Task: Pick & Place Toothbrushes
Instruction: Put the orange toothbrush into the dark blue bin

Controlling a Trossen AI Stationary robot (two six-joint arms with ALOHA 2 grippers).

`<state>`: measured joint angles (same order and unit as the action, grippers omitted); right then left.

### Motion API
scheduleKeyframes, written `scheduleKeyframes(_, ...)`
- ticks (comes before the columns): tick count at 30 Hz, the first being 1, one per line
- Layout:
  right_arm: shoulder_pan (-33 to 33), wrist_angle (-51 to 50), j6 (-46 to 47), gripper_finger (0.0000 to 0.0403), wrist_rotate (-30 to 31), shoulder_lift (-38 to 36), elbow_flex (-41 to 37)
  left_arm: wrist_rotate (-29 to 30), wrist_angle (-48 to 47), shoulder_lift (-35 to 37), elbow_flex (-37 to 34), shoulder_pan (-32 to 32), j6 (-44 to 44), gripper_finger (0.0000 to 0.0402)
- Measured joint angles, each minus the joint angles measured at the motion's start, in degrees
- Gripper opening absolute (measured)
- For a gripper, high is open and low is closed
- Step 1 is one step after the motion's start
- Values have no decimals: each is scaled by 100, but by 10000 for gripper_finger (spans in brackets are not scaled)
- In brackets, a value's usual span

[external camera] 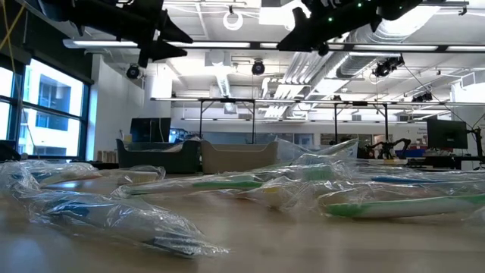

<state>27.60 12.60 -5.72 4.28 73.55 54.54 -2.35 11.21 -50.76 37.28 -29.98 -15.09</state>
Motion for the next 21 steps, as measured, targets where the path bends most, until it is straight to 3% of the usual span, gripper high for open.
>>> scheduleKeyframes(16,-1339,-4083,748,50,-36,-1327,-2,0,109,0,0,0,-37,207)
scheduleKeyframes(21,-1627,-5083,1190,50,-454,-1440,-2,2,44,0,0,0,-37,207)
